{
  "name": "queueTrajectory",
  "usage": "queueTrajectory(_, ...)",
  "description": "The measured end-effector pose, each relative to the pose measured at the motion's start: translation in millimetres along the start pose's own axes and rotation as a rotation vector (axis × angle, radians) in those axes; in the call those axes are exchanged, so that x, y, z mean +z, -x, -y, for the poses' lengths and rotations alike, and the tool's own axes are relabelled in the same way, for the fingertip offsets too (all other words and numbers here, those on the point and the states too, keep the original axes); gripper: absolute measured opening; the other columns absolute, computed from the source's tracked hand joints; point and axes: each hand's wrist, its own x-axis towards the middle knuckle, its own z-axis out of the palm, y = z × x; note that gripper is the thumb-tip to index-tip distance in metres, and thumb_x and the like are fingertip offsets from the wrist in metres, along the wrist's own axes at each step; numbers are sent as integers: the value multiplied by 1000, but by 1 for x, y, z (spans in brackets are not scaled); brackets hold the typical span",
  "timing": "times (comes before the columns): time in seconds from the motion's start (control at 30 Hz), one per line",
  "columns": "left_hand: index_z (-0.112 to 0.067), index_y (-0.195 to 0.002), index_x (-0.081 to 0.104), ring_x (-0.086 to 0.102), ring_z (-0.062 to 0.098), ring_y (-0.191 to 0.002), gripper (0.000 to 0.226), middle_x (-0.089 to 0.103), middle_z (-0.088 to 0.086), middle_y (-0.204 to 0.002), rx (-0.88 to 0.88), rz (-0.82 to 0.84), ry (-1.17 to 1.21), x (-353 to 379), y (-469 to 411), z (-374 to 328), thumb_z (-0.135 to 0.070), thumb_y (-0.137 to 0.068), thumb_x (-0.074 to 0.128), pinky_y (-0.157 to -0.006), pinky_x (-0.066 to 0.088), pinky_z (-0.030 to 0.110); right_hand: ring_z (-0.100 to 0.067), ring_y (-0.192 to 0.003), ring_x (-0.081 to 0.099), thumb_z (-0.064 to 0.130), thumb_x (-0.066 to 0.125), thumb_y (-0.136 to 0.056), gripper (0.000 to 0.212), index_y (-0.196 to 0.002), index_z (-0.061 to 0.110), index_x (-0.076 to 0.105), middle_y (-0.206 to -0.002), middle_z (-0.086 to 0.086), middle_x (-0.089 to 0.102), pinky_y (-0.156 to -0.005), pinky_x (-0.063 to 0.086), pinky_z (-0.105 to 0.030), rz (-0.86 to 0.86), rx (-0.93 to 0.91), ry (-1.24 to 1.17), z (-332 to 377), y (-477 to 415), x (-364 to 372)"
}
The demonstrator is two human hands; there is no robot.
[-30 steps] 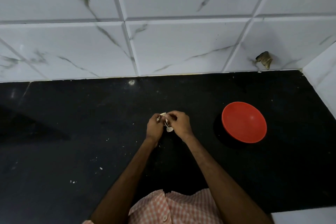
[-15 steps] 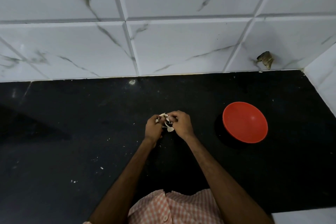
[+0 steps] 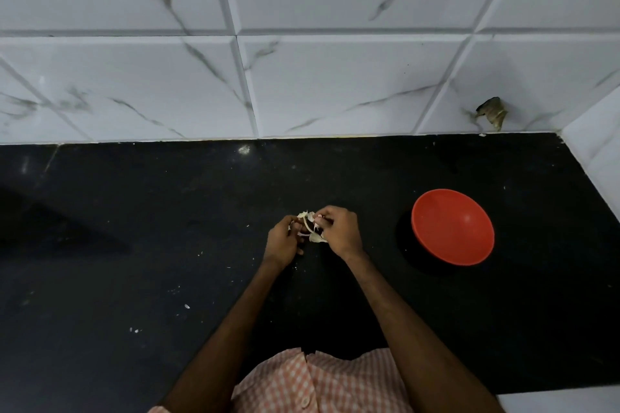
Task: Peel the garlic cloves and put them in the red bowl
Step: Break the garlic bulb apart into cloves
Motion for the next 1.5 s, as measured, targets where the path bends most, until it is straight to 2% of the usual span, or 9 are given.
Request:
queueTrajectory(0.13, -13, -111, 62, 70, 24, -67, 13, 72, 10, -88, 43, -39, -6, -2, 2, 4, -7, -100, 58, -57, 61, 35, -6, -88, 70, 7, 70, -93, 10, -100, 12, 75, -94, 1, 75, -82, 60, -30, 2, 3, 6, -3, -3, 1)
queueTrajectory(0.27, -6, -103, 66, 71, 21, -63, 15, 74, 13, -85, 23, -87, 83, -5, 4, 7, 0, -90, 71, -56, 60, 30, -8, -83, 72, 8, 72, -91, 7, -97, 12, 75, -89, 0, 76, -81, 59, -34, -18, -2, -19, -6, -7, 0)
queueTrajectory(0.47, -6, -106, 66, 68, 17, -63, 21, 72, 12, -94, 46, -55, 68, -5, 4, 9, 9, -92, 60, -56, 59, 26, -12, -90, 69, 8, 67, -95, 12, -104, 6, 75, -97, -5, 75, -83, 56, -28, -86, -37, -53, -4, -12, -7)
queueTrajectory(0.6, -11, -109, 66, 71, 23, -71, 17, 71, 18, -89, 78, -39, 94, -8, 5, 10, -5, -104, 51, -55, 59, 31, -11, -96, 64, 8, 57, -101, 18, -107, 9, 73, -104, -3, 71, -85, 52, -26, -188, -21, 27, -11, -19, -14)
queueTrajectory(0.7, -19, -106, 64, 70, 18, -65, 12, 72, 8, -83, 128, -64, 18, -10, 6, 10, -22, -105, 53, -51, 54, 34, -13, -96, 63, 9, 53, -102, 19, -107, 12, 72, -105, -4, 68, -83, 52, -28, -230, 40, 111, -21, -20, -15)
queueTrajectory(0.93, -31, -105, 66, 69, -2, -81, 10, 74, -17, -88, 214, -26, -235, -15, 2, 10, -29, -95, 68, -76, 58, 32, -13, -93, 65, 4, 56, -99, 20, -107, 9, 74, -104, -5, 70, -83, 54, -29, -69, -51, 102, -12, -18, -4)
queueTrajectory(1.13, -21, -117, 64, 69, 4, -88, 31, 69, -14, -97, 247, 33, -235, -20, 2, 5, -6, -91, 71, -84, 59, 37, -14, -99, 63, 10, 54, -102, 22, -113, 10, 72, -110, -5, 68, -83, 48, -25, -286, 0, 169, -20, -21, -26)
queueTrajectory(1.33, -14, -106, 72, 73, 4, -92, 15, 77, -6, -96, 273, 3, -194, -20, 0, 13, -10, -92, 71, -87, 60, 37, -19, -94, 66, 8, 59, -99, 19, -108, 10, 75, -106, -8, 70, -81, 50, -28, -72, -7, 216, -29, -10, -8)
queueTrajectory(1.5, -6, -118, 66, 58, 25, -108, 26, 63, 11, -116, 349, 38, -525, -17, 1, 10, -6, -92, 68, -87, 40, 24, -17, -95, 65, 2, 57, -98, 20, -105, 7, 74, -103, -7, 71, -82, 51, -28, -141, -21, 132, -20, -13, -12)
